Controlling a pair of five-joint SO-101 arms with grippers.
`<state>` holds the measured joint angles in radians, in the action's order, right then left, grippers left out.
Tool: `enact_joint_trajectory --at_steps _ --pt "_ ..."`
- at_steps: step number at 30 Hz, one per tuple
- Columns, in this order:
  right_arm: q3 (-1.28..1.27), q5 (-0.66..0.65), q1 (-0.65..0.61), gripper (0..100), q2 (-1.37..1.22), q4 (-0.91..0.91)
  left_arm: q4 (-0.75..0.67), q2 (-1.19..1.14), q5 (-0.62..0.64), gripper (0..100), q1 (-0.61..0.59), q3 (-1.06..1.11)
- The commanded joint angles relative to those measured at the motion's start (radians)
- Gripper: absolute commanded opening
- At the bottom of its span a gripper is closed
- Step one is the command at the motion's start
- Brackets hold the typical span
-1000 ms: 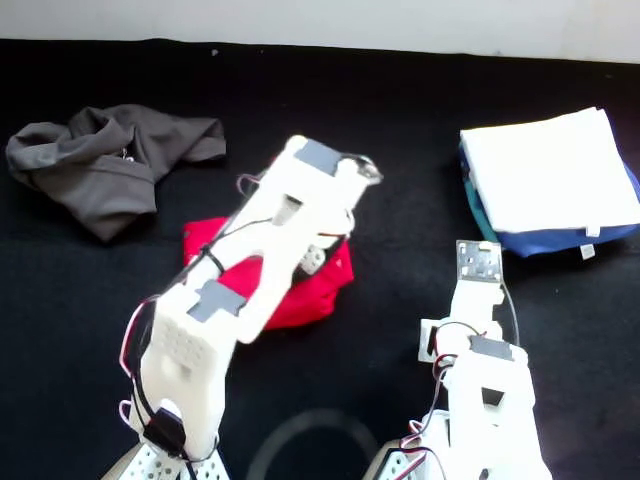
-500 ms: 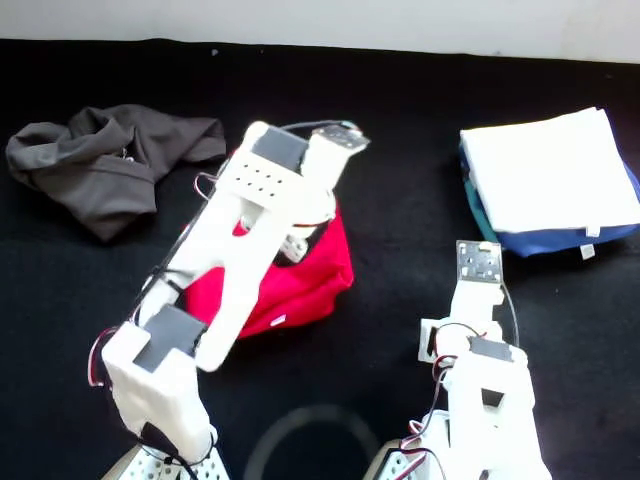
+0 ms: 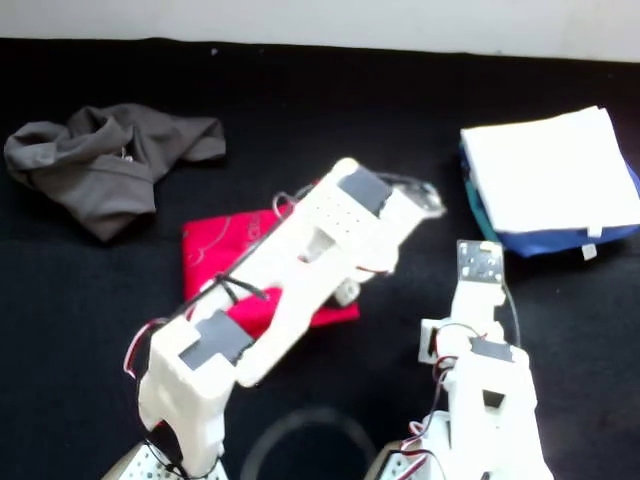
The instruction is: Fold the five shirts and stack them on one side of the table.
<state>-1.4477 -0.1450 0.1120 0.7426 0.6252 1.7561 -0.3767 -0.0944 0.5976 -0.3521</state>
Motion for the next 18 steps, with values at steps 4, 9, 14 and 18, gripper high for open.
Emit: enact_joint_trajectory --at_steps 4,9,14,18 --pt "-0.007 -0.003 0.005 0.6 0.002 -0.027 -0.048 -0.022 0.008 1 -0.107 -0.028" --pt "-0.007 -0.003 0.005 0.6 0.002 -0.027 -0.120 -0.114 0.011 1 -0.108 0.007" --pt "-0.007 -0.003 0.005 0.6 0.002 -0.027 -0.114 -0.134 0.064 1 0.012 0.015" --pt "-0.007 -0.003 0.005 0.6 0.002 -0.027 -0.052 -0.134 0.066 1 0.090 0.008"
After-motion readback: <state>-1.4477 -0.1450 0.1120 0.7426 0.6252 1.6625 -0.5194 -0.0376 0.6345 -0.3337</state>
